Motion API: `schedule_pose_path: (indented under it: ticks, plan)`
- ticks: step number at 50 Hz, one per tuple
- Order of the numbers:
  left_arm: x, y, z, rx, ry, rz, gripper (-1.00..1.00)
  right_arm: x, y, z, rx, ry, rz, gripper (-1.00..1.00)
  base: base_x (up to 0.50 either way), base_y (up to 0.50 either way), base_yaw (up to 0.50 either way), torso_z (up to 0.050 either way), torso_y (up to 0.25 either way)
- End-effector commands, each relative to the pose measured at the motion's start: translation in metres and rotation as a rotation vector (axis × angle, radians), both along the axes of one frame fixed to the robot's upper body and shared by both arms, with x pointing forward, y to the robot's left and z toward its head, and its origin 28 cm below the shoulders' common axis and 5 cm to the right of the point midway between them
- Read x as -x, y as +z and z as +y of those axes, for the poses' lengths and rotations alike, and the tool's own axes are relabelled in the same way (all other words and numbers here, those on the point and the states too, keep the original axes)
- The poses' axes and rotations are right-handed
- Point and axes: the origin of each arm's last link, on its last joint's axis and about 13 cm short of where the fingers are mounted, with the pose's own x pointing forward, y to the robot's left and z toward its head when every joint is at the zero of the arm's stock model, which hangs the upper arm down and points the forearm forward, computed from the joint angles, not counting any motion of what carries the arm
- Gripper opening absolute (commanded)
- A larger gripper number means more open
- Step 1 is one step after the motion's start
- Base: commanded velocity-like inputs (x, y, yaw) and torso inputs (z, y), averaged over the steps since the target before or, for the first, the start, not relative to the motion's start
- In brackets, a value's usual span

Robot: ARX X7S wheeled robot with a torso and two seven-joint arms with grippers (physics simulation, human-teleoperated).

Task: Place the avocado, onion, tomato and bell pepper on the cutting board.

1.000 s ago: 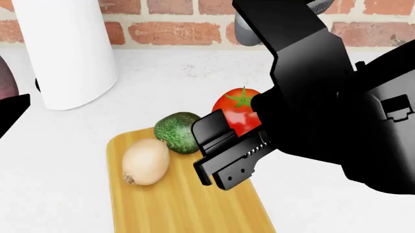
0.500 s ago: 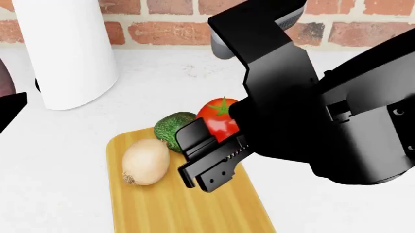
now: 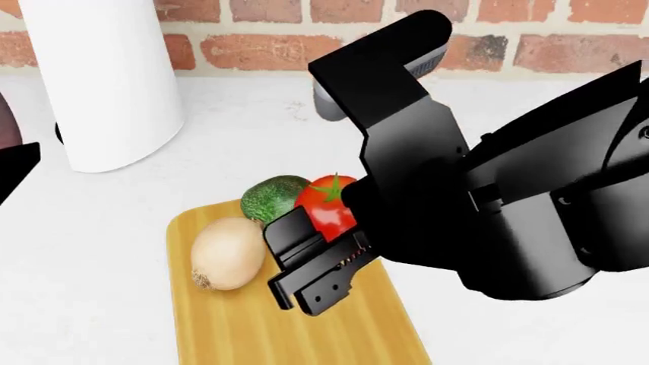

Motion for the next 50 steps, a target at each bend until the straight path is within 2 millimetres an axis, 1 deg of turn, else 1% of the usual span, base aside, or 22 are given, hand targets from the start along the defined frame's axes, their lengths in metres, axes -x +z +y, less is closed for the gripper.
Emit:
schedule_pose_path:
  ticks: [1,13,21,22,29,33,41,48,50]
  plan:
    - [0.001,0.01,-0.001,0.023,-0.013,-0.04,-1.0,-0.004,-0.004,0.006,-0.028,0.057,-0.004,-1.0,0.0,0.0,0.0,0.0,0.0]
    - [0.0,0.009,0.0,0.024,-0.011,-0.038,-1.0,-0.007,-0.01,0.01,-0.029,0.072,0.009,-1.0,0.0,0.0,0.0,0.001,0.001]
    - [0.0,0.008,0.0,0.026,-0.011,-0.038,-1.0,-0.006,-0.009,0.01,-0.029,0.071,0.007,-1.0,0.0,0.0,0.0,0.0,0.0]
    - [0.0,0.008,0.0,0.026,-0.011,-0.038,-1.0,-0.006,-0.007,0.01,-0.03,0.075,0.006,1.0,0.0,0.0,0.0,0.0,0.0]
    - [0.001,0.009,0.0,0.025,-0.01,-0.039,-1.0,-0.004,-0.005,0.01,-0.026,0.078,0.007,1.0,0.0,0.0,0.0,0.0,0.0]
    - [0.001,0.009,0.0,0.024,-0.01,-0.039,-1.0,-0.001,0.0,0.01,-0.018,0.078,-0.004,1.0,0.0,0.0,0.0,0.0,0.0]
    - [0.002,0.009,0.0,0.023,-0.014,-0.038,-1.0,0.021,0.017,0.012,-0.013,0.107,-0.057,1.0,0.0,0.0,0.0,0.0,0.0]
    - [0.001,0.003,-0.003,0.002,-0.026,-0.015,-1.0,0.037,0.032,0.005,-0.029,0.079,-0.126,1.0,0.0,0.0,0.0,0.0,0.0]
    - [-0.003,-0.002,-0.005,-0.014,-0.033,0.008,-1.0,0.042,0.041,0.001,-0.033,0.052,-0.171,1.0,0.0,0.0,0.0,0.0,0.0]
